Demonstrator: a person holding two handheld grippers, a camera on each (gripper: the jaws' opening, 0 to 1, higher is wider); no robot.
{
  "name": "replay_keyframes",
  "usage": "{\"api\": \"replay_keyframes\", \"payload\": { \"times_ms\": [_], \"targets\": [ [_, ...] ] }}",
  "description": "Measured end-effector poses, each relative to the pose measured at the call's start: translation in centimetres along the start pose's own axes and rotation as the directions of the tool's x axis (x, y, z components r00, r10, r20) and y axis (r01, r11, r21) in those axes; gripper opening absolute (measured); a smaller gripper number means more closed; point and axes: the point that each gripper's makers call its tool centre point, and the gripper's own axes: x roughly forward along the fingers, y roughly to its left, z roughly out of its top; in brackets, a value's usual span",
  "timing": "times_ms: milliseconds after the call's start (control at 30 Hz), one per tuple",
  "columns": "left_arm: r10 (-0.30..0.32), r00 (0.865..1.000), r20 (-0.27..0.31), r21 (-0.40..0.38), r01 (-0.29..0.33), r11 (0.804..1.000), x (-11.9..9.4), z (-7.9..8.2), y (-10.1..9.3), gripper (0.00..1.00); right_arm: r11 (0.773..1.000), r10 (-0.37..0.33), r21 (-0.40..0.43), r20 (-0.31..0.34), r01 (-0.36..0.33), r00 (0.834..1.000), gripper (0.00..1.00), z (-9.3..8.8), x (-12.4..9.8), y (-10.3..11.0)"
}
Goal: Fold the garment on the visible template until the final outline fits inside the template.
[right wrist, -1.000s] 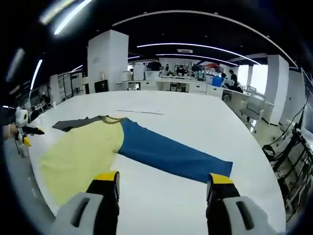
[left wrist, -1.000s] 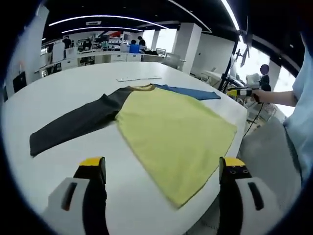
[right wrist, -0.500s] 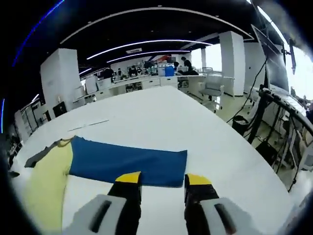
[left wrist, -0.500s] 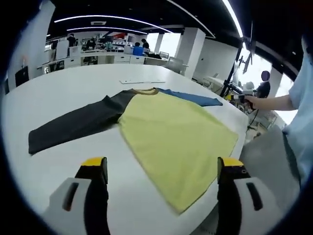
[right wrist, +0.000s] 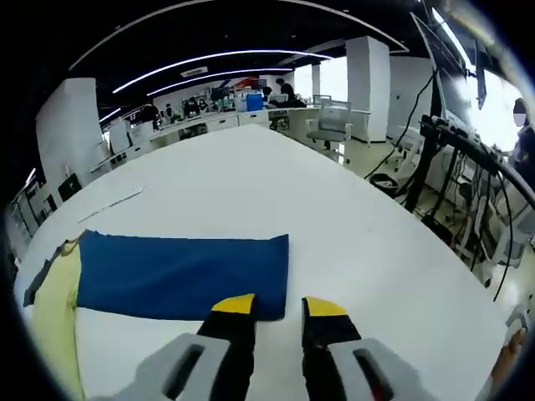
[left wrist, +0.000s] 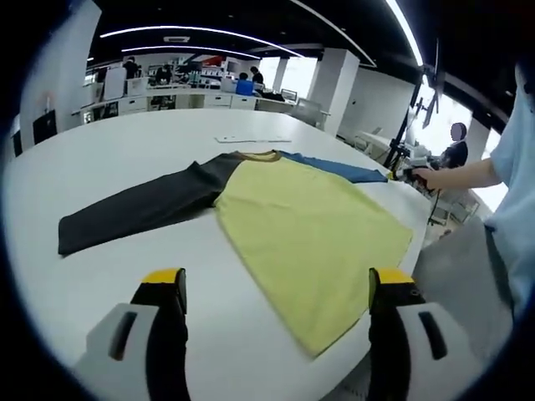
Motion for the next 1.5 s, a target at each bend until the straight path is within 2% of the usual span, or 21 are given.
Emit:
{"api": "replay_keyframes", "payload": {
  "times_ms": [300, 333, 367, 433, 500, 667, 833, 867, 1067, 1167, 1233, 1367, 1500],
  "targets": [
    [0.011, 1.000, -0.008, -0.015, -0.011, 1.000, 0.0, -0.6, 0.1, 0.86, 0.998, 0.034, 0.057, -0.023, -0.033, 0.999, 0.09, -0.6, 0.6, 0.4],
    [0.011, 1.000, -0.007, -0.012, -0.011, 1.000, 0.1, -0.5, 0.0, 0.86, 0.999, 0.033, 0.039, -0.029, -0.032, 0.999, 0.08, -0.6, 0.6, 0.6],
    [0.009, 1.000, -0.010, -0.011, -0.009, 1.000, 0.1, -0.5, -0.1, 0.86, 0.999, 0.018, -0.029, -0.039, -0.019, 0.999, 0.06, -0.7, 0.6, 0.5],
    [0.007, 1.000, -0.007, -0.008, -0.007, 1.000, 0.2, -0.5, -0.1, 0.86, 0.997, 0.012, -0.074, -0.028, -0.014, 1.000, 0.04, -0.3, 0.5, 0.7],
    [0.006, 1.000, -0.003, -0.010, -0.006, 1.000, 0.2, -0.4, -0.2, 0.85, 0.995, 0.021, -0.094, -0.015, -0.022, 1.000, 0.00, 0.2, 0.2, 1.2],
    [0.006, 1.000, 0.004, -0.007, -0.006, 1.000, 0.2, -0.4, -0.3, 0.85, 0.993, 0.038, -0.113, 0.006, -0.037, 0.999, 0.00, 1.7, -0.5, 2.2],
    [0.004, 1.000, 0.021, -0.008, -0.004, 1.000, 0.0, -0.1, -0.4, 0.84, 0.985, 0.097, -0.147, 0.029, -0.091, 0.995, 0.00, 3.3, -0.9, 4.6],
    [0.002, 1.000, 0.027, -0.006, -0.002, 1.000, 0.0, -0.1, -0.4, 0.84, 0.981, 0.120, -0.155, 0.039, -0.113, 0.992, 0.00, 3.9, -0.9, 5.6],
    [0.003, 0.999, 0.050, -0.002, -0.003, 1.000, -0.5, 0.3, -0.5, 0.84, 0.951, 0.239, -0.217, 0.055, -0.222, 0.969, 0.00, 5.8, -0.7, 11.1],
    [0.010, 0.998, 0.061, 0.002, -0.010, 1.000, -0.8, 0.5, -0.5, 0.84, 0.927, 0.319, -0.225, 0.057, -0.299, 0.946, 0.00, 6.8, -0.2, 14.4],
    [0.014, 0.998, 0.069, 0.003, -0.014, 1.000, -0.9, 0.6, -0.4, 0.83, 0.917, 0.345, -0.236, 0.059, -0.322, 0.937, 0.00, 7.0, -0.1, 15.7],
    [0.022, 0.997, 0.078, 0.004, -0.022, 1.000, -1.3, 0.7, -0.5, 0.83, 0.880, 0.428, -0.251, 0.051, -0.403, 0.903, 0.00, 7.4, 0.4, 20.0],
    [0.029, 0.995, 0.091, -0.005, -0.029, 1.000, -1.7, 0.7, -0.5, 0.82, 0.833, 0.510, -0.270, 0.033, -0.483, 0.860, 0.00, 6.9, 0.1, 24.6]
  ]
}}
